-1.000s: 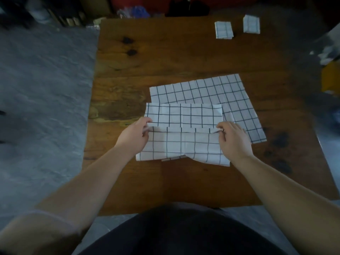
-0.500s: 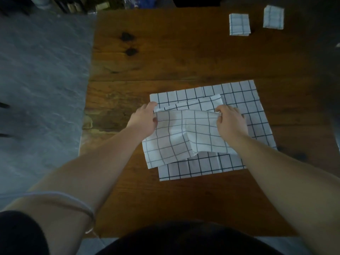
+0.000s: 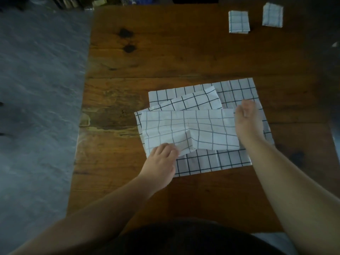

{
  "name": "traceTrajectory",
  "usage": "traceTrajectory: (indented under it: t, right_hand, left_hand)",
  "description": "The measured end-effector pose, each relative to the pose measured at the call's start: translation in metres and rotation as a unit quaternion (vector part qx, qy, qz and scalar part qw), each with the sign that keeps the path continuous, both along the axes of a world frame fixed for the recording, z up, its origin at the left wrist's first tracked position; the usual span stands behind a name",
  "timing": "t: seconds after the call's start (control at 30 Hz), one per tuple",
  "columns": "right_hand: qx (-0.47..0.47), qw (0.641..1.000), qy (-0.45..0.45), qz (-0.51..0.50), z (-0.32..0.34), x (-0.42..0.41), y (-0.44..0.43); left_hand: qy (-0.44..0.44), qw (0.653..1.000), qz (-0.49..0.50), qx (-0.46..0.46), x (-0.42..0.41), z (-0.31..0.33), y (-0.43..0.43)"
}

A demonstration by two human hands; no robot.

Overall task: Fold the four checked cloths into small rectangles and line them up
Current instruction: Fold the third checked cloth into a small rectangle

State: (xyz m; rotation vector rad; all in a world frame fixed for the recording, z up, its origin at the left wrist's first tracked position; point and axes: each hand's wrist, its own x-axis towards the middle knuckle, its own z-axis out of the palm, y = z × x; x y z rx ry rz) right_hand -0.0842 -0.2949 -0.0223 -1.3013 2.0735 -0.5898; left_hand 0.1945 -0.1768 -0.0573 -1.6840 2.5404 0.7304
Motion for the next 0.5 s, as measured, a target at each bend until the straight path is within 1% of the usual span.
traceTrajectory:
  t: [0.13, 0.2, 0.27, 0.37, 0.4, 0.47, 0.5]
  right_hand:
    - [0.07, 0.995, -0.02, -0.065, -0.016, -0.023, 0.047]
    - [0.106, 0.989, -0.056, -0.089, -0.027, -0.027, 0.065]
    - [0.128, 0.988, -0.076, -0.052, -0.033, -0.027, 0.081]
    - [0.154, 0.986, -0.056, 0.023, -0.035, -0.015, 0.093]
    - [0.147, 0.987, -0.046, 0.045, -0.035, -0.009, 0.093]
    - [0.101, 0.991, -0.013, 0.089, -0.035, -0.001, 0.091]
    - [0.082, 0.993, -0.017, 0.085, -0.033, 0.002, 0.088]
  left_hand:
    - [-0.034, 0.998, 0.016, 0.051, 0.007, -0.011, 0.005]
    - [-0.041, 0.997, 0.016, 0.062, 0.01, -0.014, 0.001]
    - [-0.05, 0.997, 0.013, 0.063, 0.013, -0.018, -0.001]
    - [-0.055, 0.996, 0.01, 0.068, 0.016, -0.02, -0.003]
    - [-0.053, 0.996, 0.011, 0.071, 0.017, -0.021, -0.003]
    - [-0.051, 0.995, 0.017, 0.079, 0.019, -0.02, -0.003]
    - [-0.049, 0.995, 0.022, 0.081, 0.02, -0.019, -0.002]
